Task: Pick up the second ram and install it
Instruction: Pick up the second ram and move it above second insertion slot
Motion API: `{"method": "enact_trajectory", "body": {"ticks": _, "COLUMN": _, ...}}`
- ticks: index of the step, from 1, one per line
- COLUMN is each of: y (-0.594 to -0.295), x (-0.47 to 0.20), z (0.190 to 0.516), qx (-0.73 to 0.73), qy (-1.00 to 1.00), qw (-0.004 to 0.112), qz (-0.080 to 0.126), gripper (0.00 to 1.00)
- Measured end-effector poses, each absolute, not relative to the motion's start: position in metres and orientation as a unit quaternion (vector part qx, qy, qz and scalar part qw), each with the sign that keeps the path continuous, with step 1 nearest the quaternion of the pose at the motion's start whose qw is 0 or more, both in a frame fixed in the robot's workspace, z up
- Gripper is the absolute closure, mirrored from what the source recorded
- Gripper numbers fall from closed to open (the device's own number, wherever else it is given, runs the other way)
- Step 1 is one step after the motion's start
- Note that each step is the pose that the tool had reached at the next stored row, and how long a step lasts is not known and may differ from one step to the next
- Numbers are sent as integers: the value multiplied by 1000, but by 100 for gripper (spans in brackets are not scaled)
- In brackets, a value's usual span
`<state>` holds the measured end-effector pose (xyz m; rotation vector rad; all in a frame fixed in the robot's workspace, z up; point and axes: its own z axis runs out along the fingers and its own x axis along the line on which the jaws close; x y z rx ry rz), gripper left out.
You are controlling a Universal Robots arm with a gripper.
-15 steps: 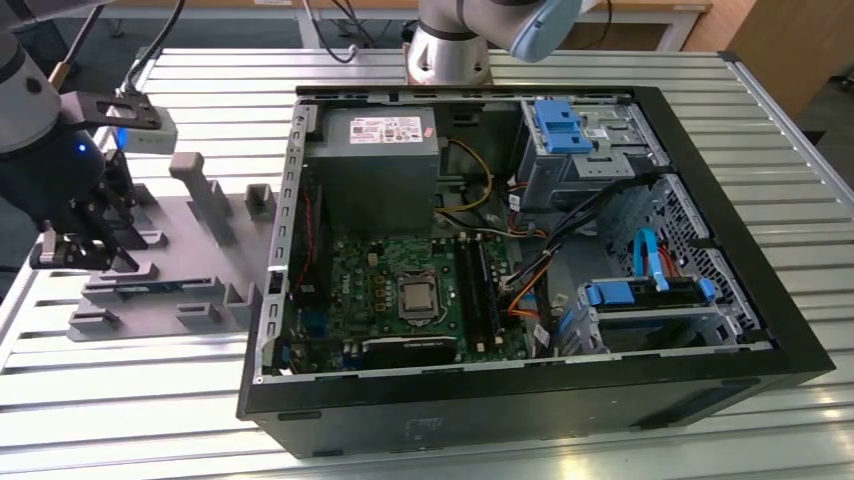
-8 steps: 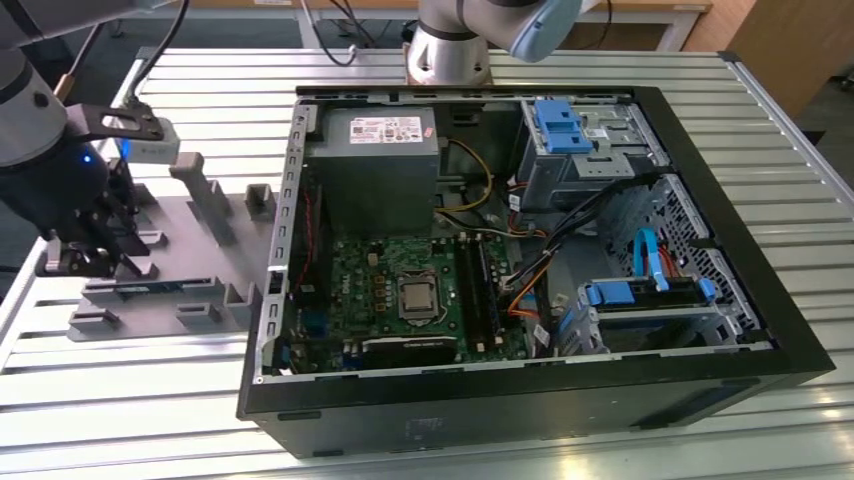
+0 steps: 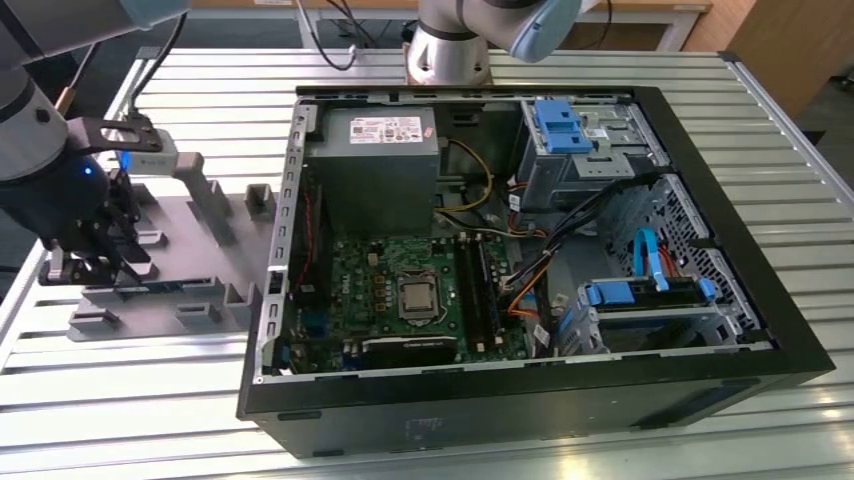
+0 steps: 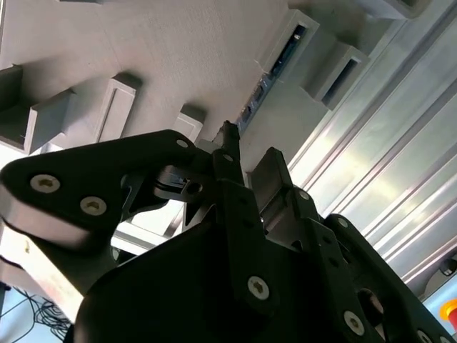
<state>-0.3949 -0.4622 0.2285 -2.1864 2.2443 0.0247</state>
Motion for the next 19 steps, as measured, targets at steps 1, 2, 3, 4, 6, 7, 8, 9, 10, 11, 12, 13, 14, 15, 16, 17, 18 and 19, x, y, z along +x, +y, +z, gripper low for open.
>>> {"method": "enact_trajectory", "body": {"ticks": 1, "y": -462, "x": -395, "z": 227, "qx": -698, "qy": 716, "qw": 4, "qz": 8, "gripper": 65}}
{"method": "enact_trajectory", "body": {"ticks": 2, "y": -462, "x": -396, "z": 226, "qx": -698, "qy": 716, "qw": 4, "qz": 7, "gripper": 65}}
{"method": "enact_trajectory", "body": {"ticks": 3, "y": -462, "x": -396, "z": 225, "qx": -698, "qy": 716, "qw": 5, "qz": 7, "gripper": 65}}
{"method": "enact_trajectory", "body": {"ticks": 4, "y": -462, "x": -396, "z": 223, "qx": -698, "qy": 716, "qw": 5, "qz": 7, "gripper": 65}}
{"method": "enact_trajectory", "body": {"ticks": 6, "y": -462, "x": -396, "z": 220, "qx": -698, "qy": 716, "qw": 5, "qz": 7, "gripper": 65}}
{"method": "enact_trajectory", "body": {"ticks": 7, "y": -462, "x": -396, "z": 218, "qx": -698, "qy": 716, "qw": 6, "qz": 7, "gripper": 65}}
{"method": "enact_trajectory", "body": {"ticks": 8, "y": -462, "x": -397, "z": 216, "qx": -698, "qy": 716, "qw": 6, "qz": 6, "gripper": 65}}
{"method": "enact_trajectory", "body": {"ticks": 9, "y": -462, "x": -397, "z": 214, "qx": -698, "qy": 716, "qw": 6, "qz": 6, "gripper": 65}}
{"method": "enact_trajectory", "body": {"ticks": 10, "y": -462, "x": -398, "z": 213, "qx": -698, "qy": 716, "qw": 6, "qz": 6, "gripper": 65}}
{"method": "enact_trajectory", "body": {"ticks": 11, "y": -462, "x": -398, "z": 211, "qx": -698, "qy": 716, "qw": 6, "qz": 6, "gripper": 65}}
{"method": "enact_trajectory", "body": {"ticks": 12, "y": -462, "x": -398, "z": 209, "qx": -698, "qy": 716, "qw": 6, "qz": 6, "gripper": 65}}
{"method": "enact_trajectory", "body": {"ticks": 13, "y": -462, "x": -398, "z": 207, "qx": -698, "qy": 716, "qw": 6, "qz": 6, "gripper": 65}}
{"method": "enact_trajectory", "body": {"ticks": 14, "y": -462, "x": -398, "z": 206, "qx": -698, "qy": 716, "qw": 6, "qz": 6, "gripper": 65}}
{"method": "enact_trajectory", "body": {"ticks": 15, "y": -462, "x": -398, "z": 204, "qx": -698, "qy": 716, "qw": 6, "qz": 6, "gripper": 65}}
{"method": "enact_trajectory", "body": {"ticks": 16, "y": -462, "x": -398, "z": 202, "qx": -698, "qy": 716, "qw": 6, "qz": 6, "gripper": 65}}
{"method": "enact_trajectory", "body": {"ticks": 17, "y": -462, "x": -398, "z": 200, "qx": -698, "qy": 716, "qw": 6, "qz": 6, "gripper": 65}}
{"method": "enact_trajectory", "body": {"ticks": 18, "y": -462, "x": -398, "z": 199, "qx": -698, "qy": 716, "qw": 6, "qz": 6, "gripper": 65}}
{"method": "enact_trajectory", "body": {"ticks": 19, "y": -462, "x": -398, "z": 198, "qx": -698, "qy": 716, "qw": 6, "qz": 6, "gripper": 65}}
